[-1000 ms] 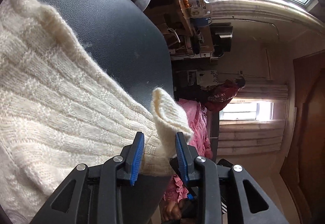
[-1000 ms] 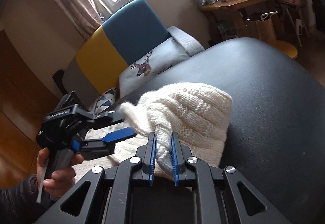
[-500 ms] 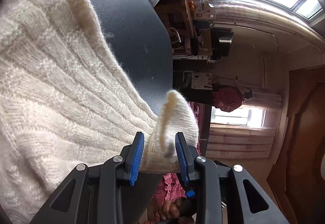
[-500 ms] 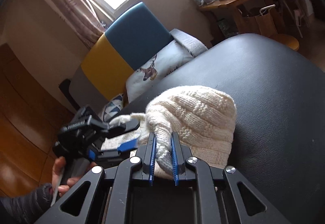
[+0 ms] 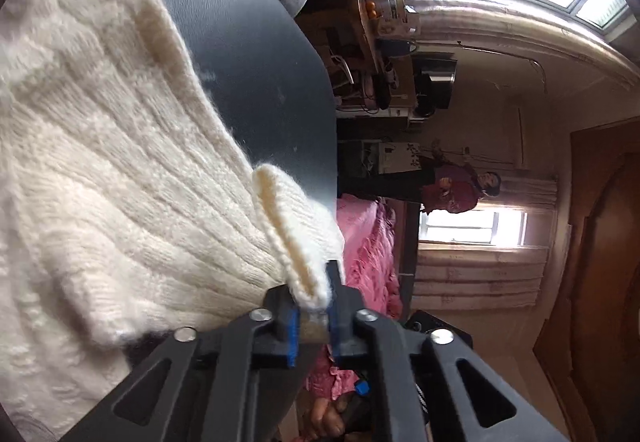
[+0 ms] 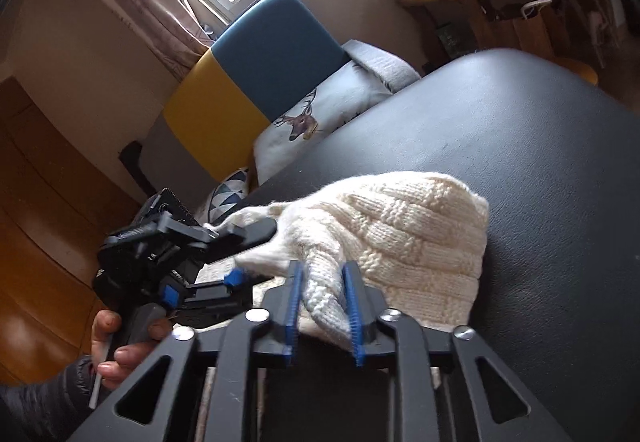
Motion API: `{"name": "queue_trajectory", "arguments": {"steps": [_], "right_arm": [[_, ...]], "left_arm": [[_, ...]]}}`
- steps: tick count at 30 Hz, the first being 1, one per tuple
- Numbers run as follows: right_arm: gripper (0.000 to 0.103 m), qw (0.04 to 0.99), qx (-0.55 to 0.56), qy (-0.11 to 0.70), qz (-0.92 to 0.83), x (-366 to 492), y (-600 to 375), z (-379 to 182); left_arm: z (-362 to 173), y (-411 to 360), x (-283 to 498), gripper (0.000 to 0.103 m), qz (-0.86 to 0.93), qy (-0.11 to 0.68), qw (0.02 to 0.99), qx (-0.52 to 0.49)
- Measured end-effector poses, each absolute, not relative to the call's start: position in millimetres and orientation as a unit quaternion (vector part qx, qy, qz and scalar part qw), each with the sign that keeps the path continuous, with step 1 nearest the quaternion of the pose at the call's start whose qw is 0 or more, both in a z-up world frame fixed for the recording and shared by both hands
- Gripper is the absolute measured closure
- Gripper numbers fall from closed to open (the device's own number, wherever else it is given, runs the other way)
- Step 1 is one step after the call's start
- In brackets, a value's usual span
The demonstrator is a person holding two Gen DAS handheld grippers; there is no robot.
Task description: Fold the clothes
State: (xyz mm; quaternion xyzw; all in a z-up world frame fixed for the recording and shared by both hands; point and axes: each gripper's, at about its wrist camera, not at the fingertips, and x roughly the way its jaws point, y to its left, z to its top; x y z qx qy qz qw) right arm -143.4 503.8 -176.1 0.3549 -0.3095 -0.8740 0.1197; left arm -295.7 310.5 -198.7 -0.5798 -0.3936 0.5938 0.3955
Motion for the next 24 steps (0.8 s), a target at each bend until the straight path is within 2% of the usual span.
{"name": "queue_trajectory", "arguments": {"steps": [1,2,3,7,14,17,19,24], "right_arm": [[0.050,0.118,0.353,-0.315,-0.873,-141,504,-174],[0.037,0.117,0.348,-0.322,-0.873,-139,505,-172],[0.032,0.117,0.339,-0.332,-0.873,-135,507,-168],[0.030,0.131,0.308,-0.393,-0.856,-120,510,-161],[0.019,0.219,0.264,-0.566,-0.749,-111,481,-189],[0.007,0.243,0.245,-0.628,-0.697,-119,455,-206],[0.004,0.240,0.236,-0.669,-0.663,-128,439,-218],[0.002,0.221,0.249,-0.693,-0.639,-156,408,-230]], "left_arm": [[-193,305,-297,0.097,0.610,-0.381,0.391,-0.574],[-185,297,-299,0.097,0.627,-0.371,0.387,-0.565],[-177,288,-300,0.097,0.639,-0.365,0.385,-0.557],[-141,250,-311,0.097,0.686,-0.350,0.369,-0.520],[-71,195,-321,0.097,0.734,-0.347,0.375,-0.448],[-46,168,-318,0.097,0.747,-0.347,0.382,-0.419],[-30,147,-313,0.097,0.757,-0.351,0.382,-0.397],[-2,83,-296,0.097,0.779,-0.366,0.372,-0.348]]}}
